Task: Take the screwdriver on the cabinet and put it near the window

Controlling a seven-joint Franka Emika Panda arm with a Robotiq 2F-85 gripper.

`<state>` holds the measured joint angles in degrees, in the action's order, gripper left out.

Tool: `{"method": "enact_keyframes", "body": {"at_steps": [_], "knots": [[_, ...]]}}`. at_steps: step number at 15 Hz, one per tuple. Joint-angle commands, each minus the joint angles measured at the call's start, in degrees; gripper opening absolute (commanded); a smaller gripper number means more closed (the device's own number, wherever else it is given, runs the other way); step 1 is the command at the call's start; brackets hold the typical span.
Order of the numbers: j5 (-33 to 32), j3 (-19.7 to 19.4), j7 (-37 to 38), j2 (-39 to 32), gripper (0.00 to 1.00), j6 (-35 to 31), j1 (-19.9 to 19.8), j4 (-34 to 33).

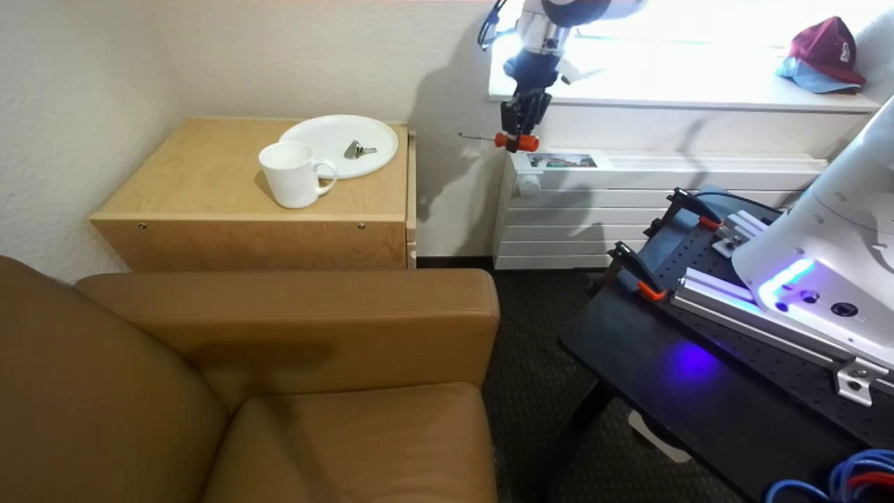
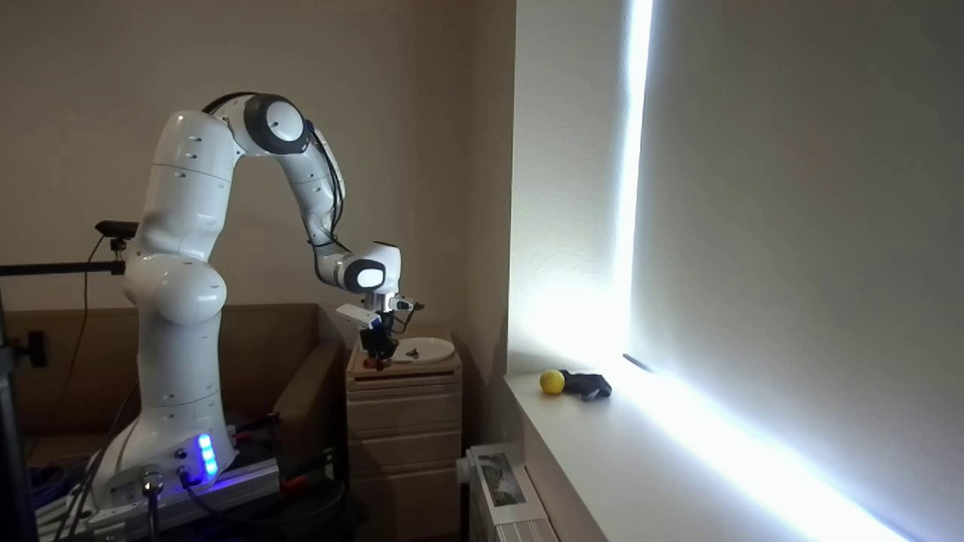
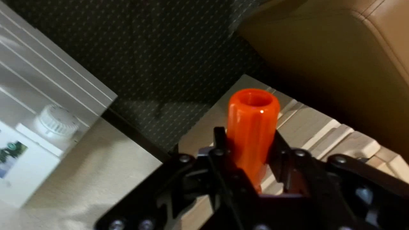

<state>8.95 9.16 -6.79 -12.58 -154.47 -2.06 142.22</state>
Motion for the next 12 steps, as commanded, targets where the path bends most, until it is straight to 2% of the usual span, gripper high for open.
{"method": "enact_keyframes", "body": {"at_steps": [1,5,7,8,10,11,12], "knots": [[7.24,-3.66,-1.89,6.89,0.08,-2.48,-3.95,10.45],[17.50,-10.28,-7.69,11.29,0.08,-1.29,-9.11,18.23],[18.97,-15.27,-9.60,13.49,0.08,-1.63,-11.87,21.04],[18.75,-17.68,-10.39,11.18,0.08,0.54,-14.33,17.03],[16.90,-22.90,-10.10,14.72,0.08,2.04,-17.98,17.49],[16.93,-24.64,-9.08,16.50,0.08,3.58,-19.17,17.11],[17.63,-26.35,-7.26,18.71,0.08,5.53,-18.69,16.66]]}}
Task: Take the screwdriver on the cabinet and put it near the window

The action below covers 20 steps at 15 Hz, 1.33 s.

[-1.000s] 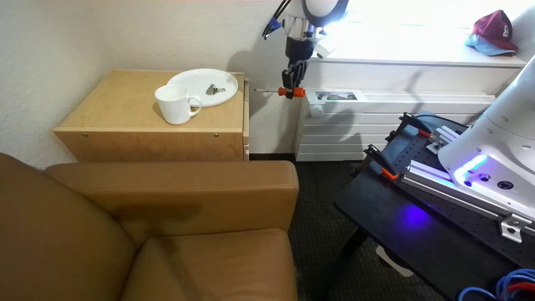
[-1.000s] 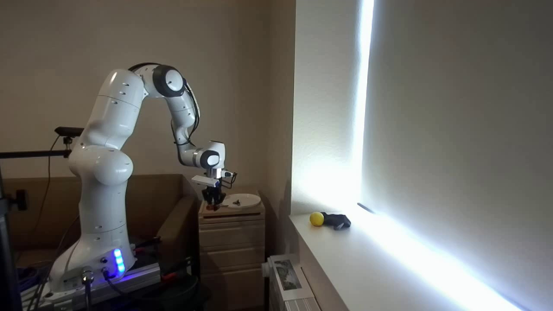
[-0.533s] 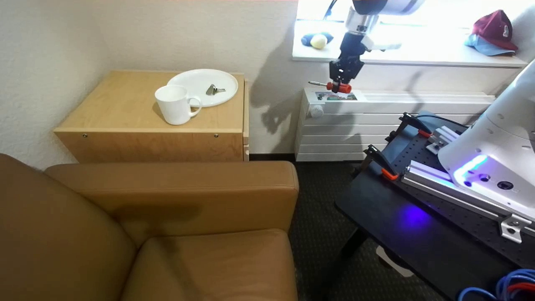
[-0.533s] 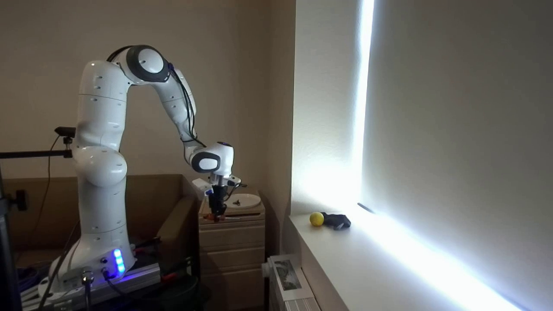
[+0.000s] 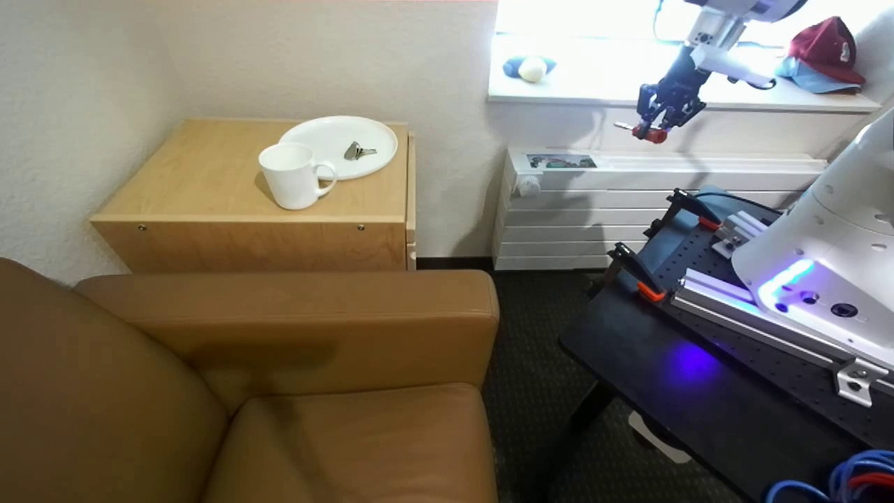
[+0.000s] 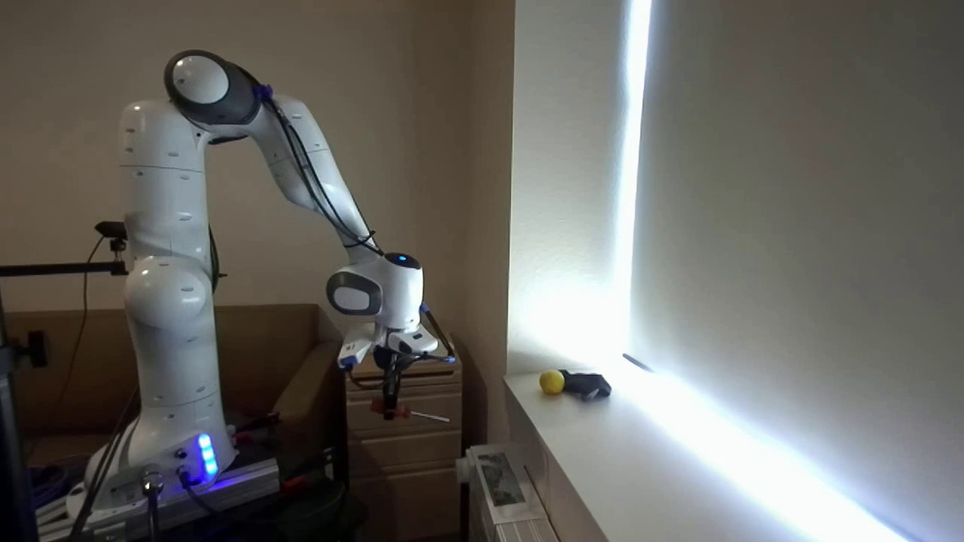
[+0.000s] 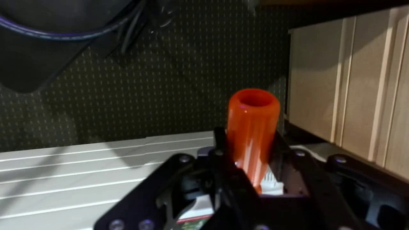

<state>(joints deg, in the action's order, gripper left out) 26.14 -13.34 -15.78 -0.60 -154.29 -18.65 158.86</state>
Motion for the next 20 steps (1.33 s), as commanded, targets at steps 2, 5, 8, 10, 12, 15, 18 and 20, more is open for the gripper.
{"method": "enact_keyframes", "body": {"at_steps": [2,5,8,10,12,15,18,20], "knots": [[-0.30,-4.60,0.37,3.11,0.33,2.75,-0.84,-0.54],[-0.42,-5.51,1.64,6.11,0.33,4.38,-0.68,-0.48],[5.18,-0.96,5.64,-0.46,0.08,-8.05,2.93,-2.64],[8.23,-0.39,11.03,-5.46,0.08,-11.74,4.16,-9.44],[3.60,-1.45,20.52,-10.63,0.08,-12.83,4.25,-16.44],[-4.99,-7.31,35.02,-16.60,0.08,-5.37,4.91,-27.95],[-6.35,-6.37,37.80,-15.64,0.33,-3.85,3.55,-28.28],[-6.83,-7.23,40.62,-17.85,0.33,0.57,3.03,-33.82]]}}
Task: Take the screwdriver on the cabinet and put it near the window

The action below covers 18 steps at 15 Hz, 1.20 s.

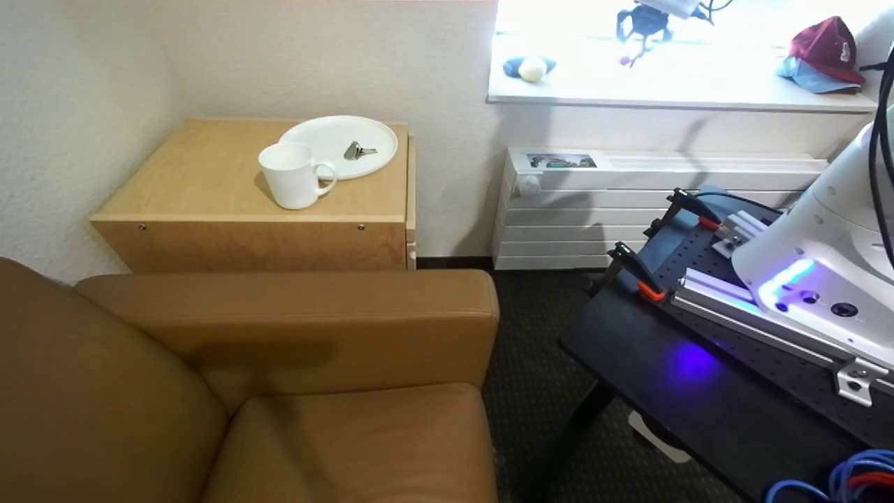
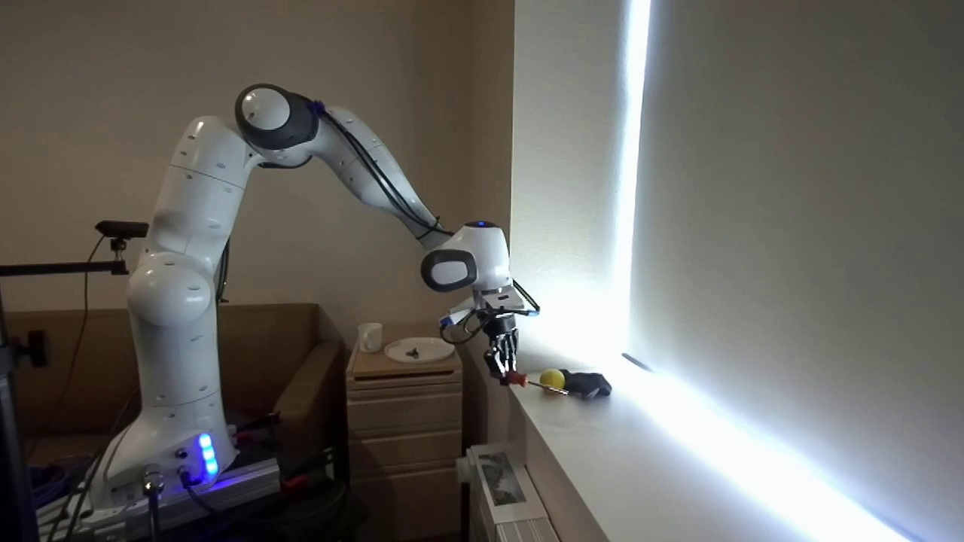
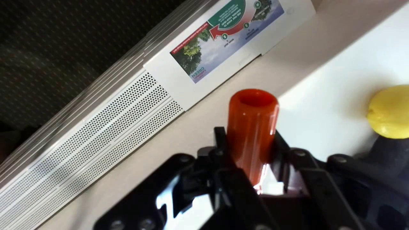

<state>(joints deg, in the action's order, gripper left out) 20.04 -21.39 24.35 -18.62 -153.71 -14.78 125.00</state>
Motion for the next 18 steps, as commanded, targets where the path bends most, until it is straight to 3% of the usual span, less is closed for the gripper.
{"method": "enact_keyframes", "body": {"at_steps": [1,3,6,8,12,18], "knots": [[-0.72,0.81,1.01,-0.27,0.08,0.64,-0.84,-0.91],[-2.55,0.55,3.42,-4.25,0.08,-7.05,1.38,0.32],[-0.28,0.30,10.08,-12.71,0.08,-14.43,2.79,-4.71],[0.29,-0.87,15.47,-17.56,0.08,-12.14,3.57,-9.98],[0.24,-0.66,24.16,-23.68,0.08,-2.04,0.80,-22.61],[-1.16,0.63,31.35,-28.98,0.08,6.95,-2.68,-35.67]]}}
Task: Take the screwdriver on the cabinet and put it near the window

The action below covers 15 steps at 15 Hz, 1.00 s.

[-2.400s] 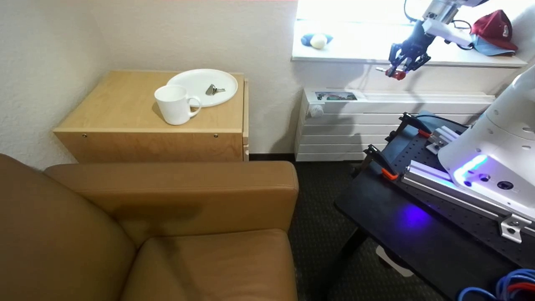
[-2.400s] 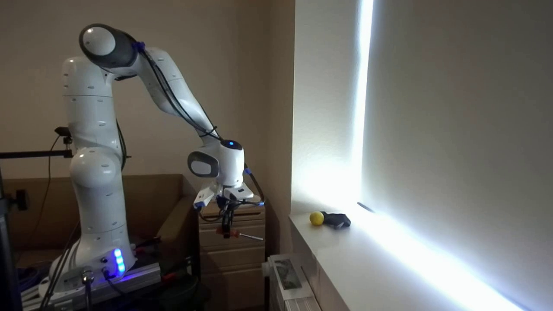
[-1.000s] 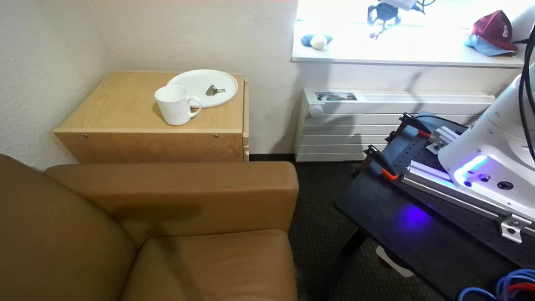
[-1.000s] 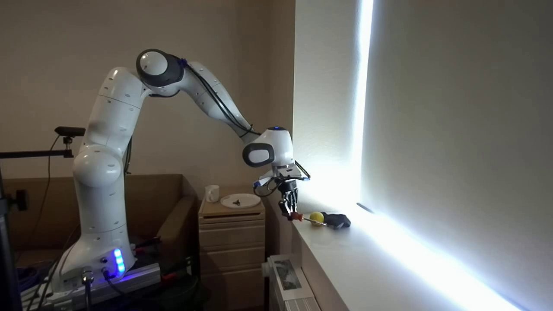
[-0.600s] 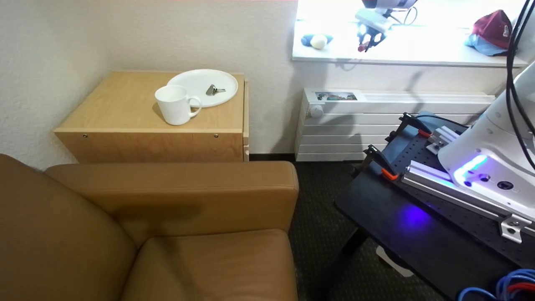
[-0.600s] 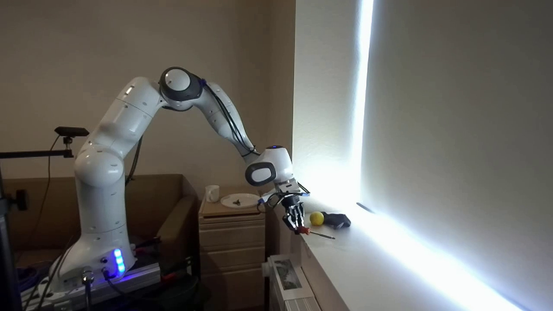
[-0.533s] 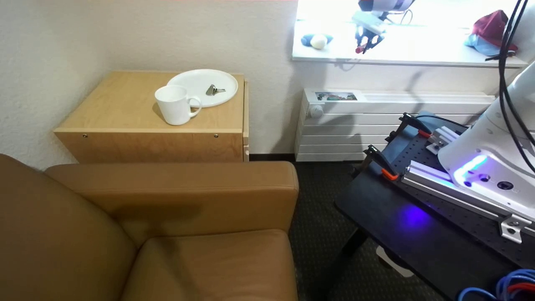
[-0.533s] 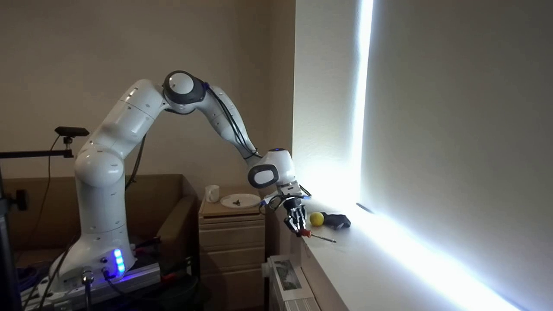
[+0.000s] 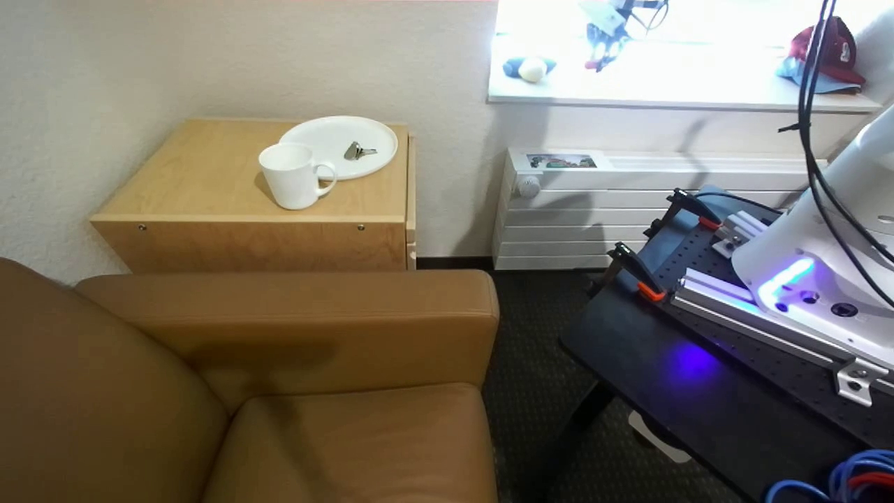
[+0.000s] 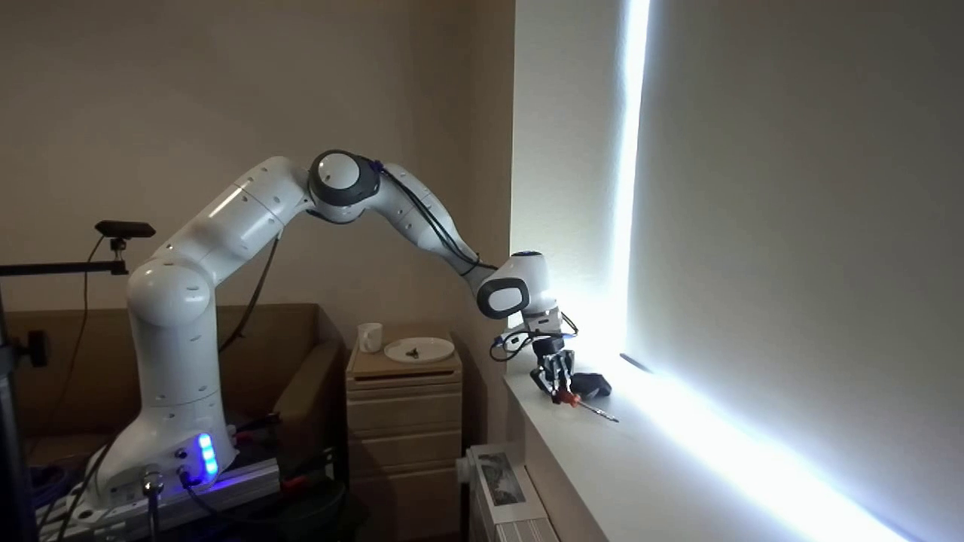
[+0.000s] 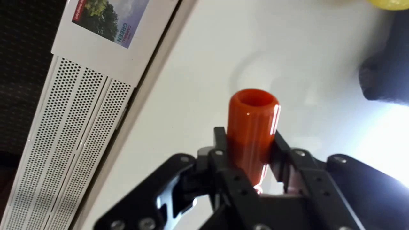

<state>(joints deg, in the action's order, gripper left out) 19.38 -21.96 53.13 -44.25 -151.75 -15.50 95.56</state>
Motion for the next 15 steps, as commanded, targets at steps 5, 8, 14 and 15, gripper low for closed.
{"method": "enact_keyframes", "body": {"at_steps": [5,8,14,15], "knots": [[0.04,3.02,6.63,-7.91,0.08,8.58,-3.24,-11.39],[-0.02,3.69,8.87,-10.20,0.08,8.09,-3.59,-13.48],[-0.94,3.95,11.24,-11.86,0.58,9.49,-3.62,-14.84],[-0.70,4.56,10.58,-11.36,0.61,10.62,-4.09,-14.65]]}}
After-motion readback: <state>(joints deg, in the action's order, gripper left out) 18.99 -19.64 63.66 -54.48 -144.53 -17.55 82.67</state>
